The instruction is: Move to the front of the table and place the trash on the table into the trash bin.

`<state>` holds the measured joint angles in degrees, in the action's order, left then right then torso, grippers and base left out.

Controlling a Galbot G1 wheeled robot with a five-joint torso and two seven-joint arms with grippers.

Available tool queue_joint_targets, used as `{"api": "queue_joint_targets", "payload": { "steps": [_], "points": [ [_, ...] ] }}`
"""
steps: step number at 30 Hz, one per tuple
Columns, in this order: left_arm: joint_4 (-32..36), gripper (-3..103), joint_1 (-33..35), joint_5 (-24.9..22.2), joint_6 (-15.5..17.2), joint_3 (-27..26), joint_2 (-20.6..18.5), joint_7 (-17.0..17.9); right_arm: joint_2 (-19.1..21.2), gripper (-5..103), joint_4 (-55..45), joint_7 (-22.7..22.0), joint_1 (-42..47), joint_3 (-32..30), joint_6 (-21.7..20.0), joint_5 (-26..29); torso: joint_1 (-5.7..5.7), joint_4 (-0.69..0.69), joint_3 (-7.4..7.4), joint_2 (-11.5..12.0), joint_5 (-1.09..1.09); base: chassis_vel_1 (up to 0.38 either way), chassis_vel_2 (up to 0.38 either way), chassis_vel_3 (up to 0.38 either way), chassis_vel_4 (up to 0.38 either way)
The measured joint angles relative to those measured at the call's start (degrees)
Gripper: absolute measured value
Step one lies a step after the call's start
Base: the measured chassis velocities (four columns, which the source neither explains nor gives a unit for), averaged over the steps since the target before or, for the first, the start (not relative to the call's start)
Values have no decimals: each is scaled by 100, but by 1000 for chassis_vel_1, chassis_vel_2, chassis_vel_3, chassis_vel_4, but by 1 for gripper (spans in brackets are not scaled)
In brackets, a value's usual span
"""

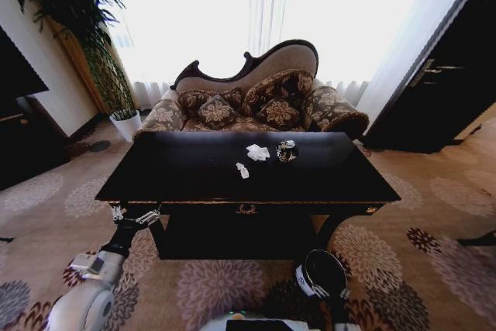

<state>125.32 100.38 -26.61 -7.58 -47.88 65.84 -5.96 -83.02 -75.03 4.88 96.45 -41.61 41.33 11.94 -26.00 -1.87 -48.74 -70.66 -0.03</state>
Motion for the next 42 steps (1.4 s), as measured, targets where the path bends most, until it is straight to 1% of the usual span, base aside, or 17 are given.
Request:
{"api": "queue_joint_targets", "payload": {
  "steps": [2, 3, 8, 11, 12, 16, 19, 25, 27, 30, 32, 36, 37, 38, 40, 41, 42],
  "points": [
    [0, 100, 0, 0, 0, 0, -1, 1, -154, 100, -524, -24, 378, -106, 76, 66, 0, 0, 0, 0, 2, 0, 0, 0, 0],
    [0, 100, 0, 0, 0, 0, -1, 1, -154, 100, -524, -24, 378, -106, 76, 66, 0, 0, 0, 0, 2, 0, 0, 0, 0],
    [-1, 100, 0, 0, 0, 0, -3, 1, -434, 100, -1362, -30, 1047, -323, 306, 154, 0, -1, 0, 0, 1, 0, 0, 0, 0],
    [-1, 100, 0, 0, 0, 0, -2, 1, -462, 100, -1562, -32, 1151, -337, 311, 195, 0, 0, 0, 0, 1, 0, 0, 0, 0],
    [-1, 100, 0, -1, 0, 0, -2, 1, -486, 100, -1892, -15, 1294, -353, 265, 299, 0, 1, 0, 0, 1, 0, 0, 0, 0],
    [-1, 100, -1, -1, 0, 0, -3, 1, -519, 100, -2369, 62, 1467, -381, 163, 477, 0, 1, 0, 0, 2, 0, 0, 0, 0],
    [-2, 100, -1, -1, 0, 0, -3, 1, -554, 100, -2918, 225, 1723, -535, 82, 797, 0, 0, 0, 0, 2, 0, 0, 0, 0],
    [-2, 100, -1, -2, 0, -1, -3, 2, -447, 100, -3365, 338, 1863, -773, -123, 1145, 0, 0, 0, 0, 2, 0, 0, 0, 0],
    [-2, 100, -1, -2, 0, 0, -3, 2, -371, 100, -3600, 353, 1879, -877, -283, 1331, 0, 0, -1, 0, 2, 0, 0, 0, 0],
    [-2, 100, -1, -2, -1, -1, -3, 2, -160, 100, -4169, 425, 1857, -978, -705, 1614, 0, 0, -1, 0, 1, 0, 0, 0, 0],
    [-2, 100, -1, -2, -1, 0, -3, 2, -116, 100, -4257, 433, 1832, -985, -790, 1645, 0, 0, -1, 0, 1, 0, 0, 0, 0],
    [-2, 100, -1, -2, 0, -1, -3, 2, 270, 100, -4789, 468, 1521, -993, -1540, 1754, 0, 1, -1, 0, 2, 0, 0, 0, 0],
    [-2, 100, -1, -2, 0, -1, -3, 2, 270, 100, -4789, 468, 1521, -993, -1540, 1754, 0, 1, -1, 0, 2, 0, 0, 0, 0],
    [-2, 100, -1, -2, -1, 0, -3, 2, 324, 100, -4853, 468, 1471, -987, -1654, 1761, 0, 1, -1, 0, 2, 0, 0, 0, 0],
    [-2, 100, -1, -2, -1, 0, -3, 2, 544, 100, -5072, 458, 1257, -927, -2121, 1787, -1, 1, -1, 0, 2, 0, 0, 0, 0],
    [-2, 100, -1, -2, -1, 0, -3, 2, 614, 100, -5098, 452, 1178, -902, -2238, 1792, -1, 1, -1, 1, 2, 0, 0, 0, 0],
    [-2, 100, -1, -2, -1, 0, -3, 2, 614, 100, -5098, 452, 1178, -902, -2238, 1792, -1, 1, -1, 1, 2, 0, 0, 0, 0]
  ]
}}
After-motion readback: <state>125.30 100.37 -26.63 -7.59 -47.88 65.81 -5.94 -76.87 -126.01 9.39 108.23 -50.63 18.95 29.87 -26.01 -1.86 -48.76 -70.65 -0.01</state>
